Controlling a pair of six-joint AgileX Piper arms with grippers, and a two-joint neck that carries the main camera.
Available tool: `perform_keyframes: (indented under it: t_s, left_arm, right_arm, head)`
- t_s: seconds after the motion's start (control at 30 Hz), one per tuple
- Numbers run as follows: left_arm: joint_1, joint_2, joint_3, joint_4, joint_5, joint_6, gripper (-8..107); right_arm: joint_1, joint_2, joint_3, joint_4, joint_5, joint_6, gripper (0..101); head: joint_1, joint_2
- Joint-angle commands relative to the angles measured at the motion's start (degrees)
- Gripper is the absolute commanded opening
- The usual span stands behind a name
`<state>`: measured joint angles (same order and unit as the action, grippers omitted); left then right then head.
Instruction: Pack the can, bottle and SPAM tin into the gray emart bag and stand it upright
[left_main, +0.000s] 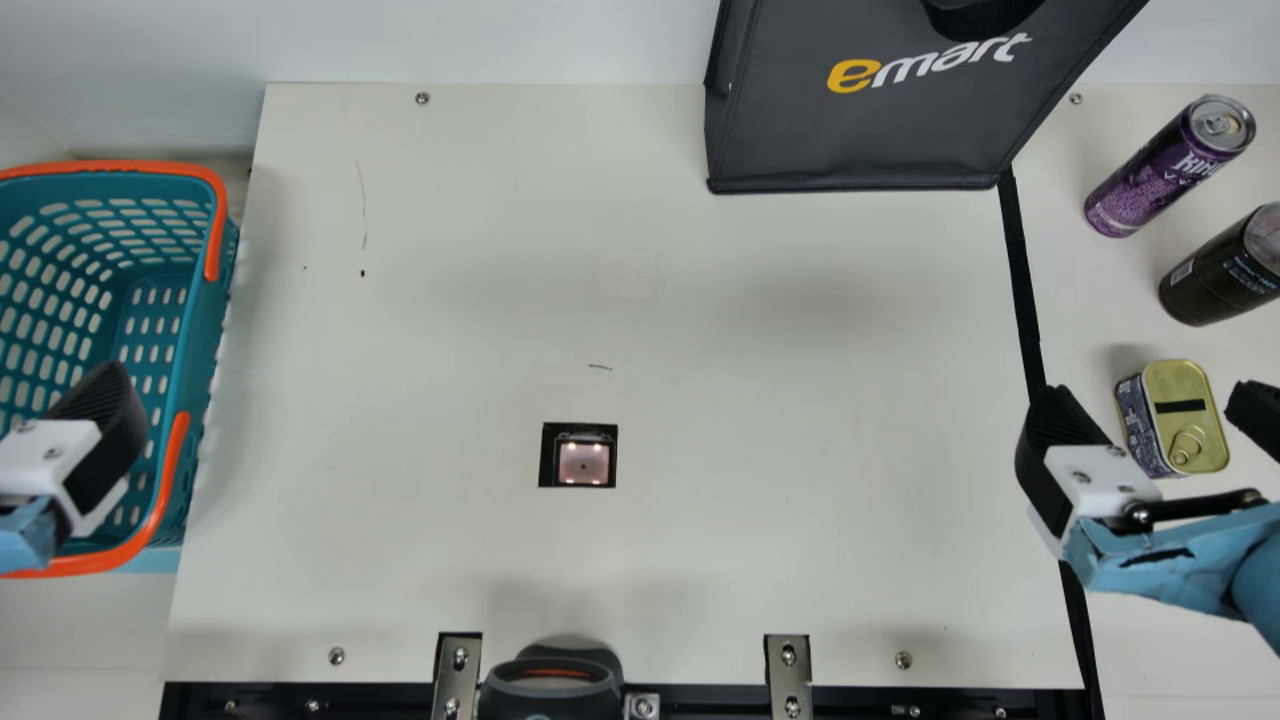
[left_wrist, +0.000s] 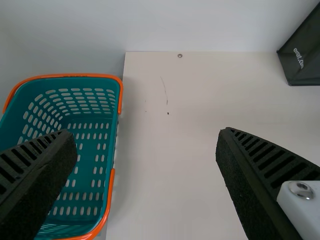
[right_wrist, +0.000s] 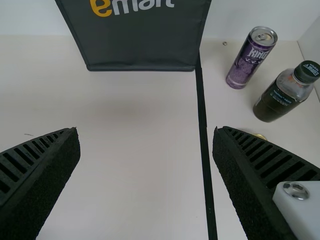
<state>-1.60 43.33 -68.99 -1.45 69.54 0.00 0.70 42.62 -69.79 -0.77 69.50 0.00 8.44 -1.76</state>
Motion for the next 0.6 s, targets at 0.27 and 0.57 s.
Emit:
perform_keyframes:
  t_s: [0.27, 0.57]
  left_arm:
    - [0.0, 0.0, 0.0, 0.0, 0.0, 0.0, 90]
    - [0.0, 0.0, 0.0, 0.0, 0.0, 0.0, 90]
  right_arm:
    - [0.0, 0.0, 0.0, 0.0, -0.1, 0.0, 95]
    - [0.0, 0.0, 0.0, 0.0, 0.0, 0.0, 95]
  head:
    - [-13.4, -12.7]
    - [-18.4, -18.2]
